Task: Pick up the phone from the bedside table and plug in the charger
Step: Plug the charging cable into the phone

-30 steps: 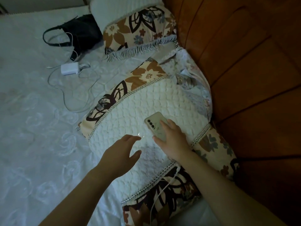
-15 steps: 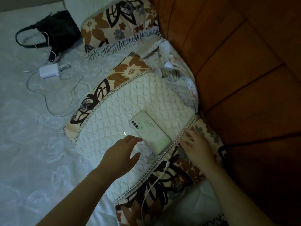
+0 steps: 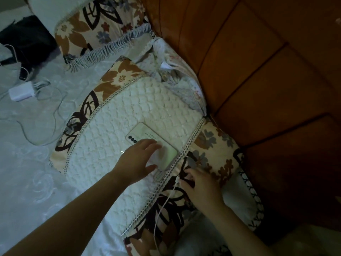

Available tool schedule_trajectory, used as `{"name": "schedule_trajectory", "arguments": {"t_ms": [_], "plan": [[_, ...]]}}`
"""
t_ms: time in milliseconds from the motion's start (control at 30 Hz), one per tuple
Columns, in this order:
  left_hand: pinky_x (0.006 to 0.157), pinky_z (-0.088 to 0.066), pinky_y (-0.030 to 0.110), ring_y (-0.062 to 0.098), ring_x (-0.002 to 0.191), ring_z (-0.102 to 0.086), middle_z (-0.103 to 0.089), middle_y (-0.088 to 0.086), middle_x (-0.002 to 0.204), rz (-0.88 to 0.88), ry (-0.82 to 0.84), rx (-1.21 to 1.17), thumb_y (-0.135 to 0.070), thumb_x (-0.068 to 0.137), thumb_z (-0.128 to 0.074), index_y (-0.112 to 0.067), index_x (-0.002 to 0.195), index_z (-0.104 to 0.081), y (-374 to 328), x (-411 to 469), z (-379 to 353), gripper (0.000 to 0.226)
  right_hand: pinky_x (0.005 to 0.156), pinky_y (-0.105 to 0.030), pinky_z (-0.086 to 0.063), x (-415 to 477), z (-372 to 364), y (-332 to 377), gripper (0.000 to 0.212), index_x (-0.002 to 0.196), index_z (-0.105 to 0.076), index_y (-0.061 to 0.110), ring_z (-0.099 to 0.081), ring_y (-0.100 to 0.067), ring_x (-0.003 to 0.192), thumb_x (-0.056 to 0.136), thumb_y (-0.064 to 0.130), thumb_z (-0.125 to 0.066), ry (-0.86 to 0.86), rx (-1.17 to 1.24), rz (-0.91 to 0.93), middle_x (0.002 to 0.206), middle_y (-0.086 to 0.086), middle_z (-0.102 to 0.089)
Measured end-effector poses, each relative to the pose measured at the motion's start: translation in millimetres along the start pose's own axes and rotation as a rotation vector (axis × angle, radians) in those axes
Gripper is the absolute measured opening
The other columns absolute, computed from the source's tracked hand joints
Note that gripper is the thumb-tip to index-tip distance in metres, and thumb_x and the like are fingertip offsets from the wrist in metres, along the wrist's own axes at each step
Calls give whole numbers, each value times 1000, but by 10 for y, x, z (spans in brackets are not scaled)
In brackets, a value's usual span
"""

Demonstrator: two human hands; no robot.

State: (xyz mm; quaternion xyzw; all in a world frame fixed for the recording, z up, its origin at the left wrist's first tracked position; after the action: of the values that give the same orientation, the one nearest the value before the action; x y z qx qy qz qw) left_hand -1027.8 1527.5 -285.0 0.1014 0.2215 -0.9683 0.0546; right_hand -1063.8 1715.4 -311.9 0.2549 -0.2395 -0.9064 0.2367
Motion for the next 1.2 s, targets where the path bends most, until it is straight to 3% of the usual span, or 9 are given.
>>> {"name": "schedule_trajectory", "arguments": {"t_ms": [133,267,367,633,733,833,1033,1100,1200], "plan": [[101,-39,40,22,129,-37,-44,3,141,-74,25,71,-44,68,-73,-23,131,-41,30,181,-50,74,79,-27,-44,-127,-88,-35,36,113,-57,22,-52,-14,99,86,45,-52,-13,62,-35,113,2,-57],[110,-21,48,20,140,-17,-26,-3,152,-100,105,108,-63,65,-64,-32,139,-26,102,295,-152,88,74,-23,-45,-245,-181,-63,33,104,-59,24,-52,-11,92,80,46,-60,-50,189,-139,102,5,-57],[112,-13,54,19,141,-12,-25,-6,152,-126,147,139,-73,61,-59,-36,141,-21,166,295,-188,96,75,-23,-46,-313,-262,-45,34,101,-59,24,-52,-8,90,78,50,-60,-88,237,-195,101,7,-57],[108,-24,54,27,133,-30,-44,3,139,-206,106,129,-62,49,-75,-36,133,-37,161,136,-137,96,61,-21,-40,-317,-425,15,37,93,-65,19,-48,-5,73,76,51,-64,-238,251,-307,92,6,-56],[105,-30,47,25,126,-37,-47,4,133,-223,82,122,-62,47,-76,-34,130,-42,162,76,-149,94,59,-17,-37,-278,-448,34,28,91,-65,18,-49,-5,74,78,42,-65,-309,235,-323,90,6,-58],[90,-36,37,29,114,-46,-53,7,124,-211,43,121,-62,44,-78,-32,127,-47,145,29,-111,93,58,-8,-34,-285,-441,53,15,93,-66,17,-53,-5,77,82,28,-63,-344,260,-315,92,4,-63],[74,-51,38,28,93,-59,-60,5,110,-155,62,135,-76,43,-65,-27,120,-54,27,-170,55,92,64,-14,-48,-671,-201,142,15,97,-68,20,-57,3,71,84,22,-63,-345,450,-256,86,9,-67],[69,-50,35,27,89,-59,-61,5,106,-146,36,75,-84,41,-56,-26,119,-55,-92,-292,145,97,65,-11,-47,-885,-102,165,16,99,-68,23,-57,7,72,84,23,-64,-367,502,-243,82,16,-64],[62,-47,30,21,82,-58,-62,3,97,-222,-14,1,-84,45,-56,-29,117,-53,-401,-550,263,91,67,-15,-51,-1239,48,188,18,98,-70,22,-62,3,76,81,18,-67,-409,572,-238,85,10,-70]]}}
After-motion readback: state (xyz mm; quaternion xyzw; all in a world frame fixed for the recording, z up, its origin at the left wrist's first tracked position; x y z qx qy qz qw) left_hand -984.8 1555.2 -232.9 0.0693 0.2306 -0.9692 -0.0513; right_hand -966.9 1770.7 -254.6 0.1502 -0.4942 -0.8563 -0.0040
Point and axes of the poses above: each hand's wrist, its own x-axis towards the middle knuckle, its own z-axis out of the back of the hand, y = z × x, the point moved 7 cm from there along x, towards the middle knuckle
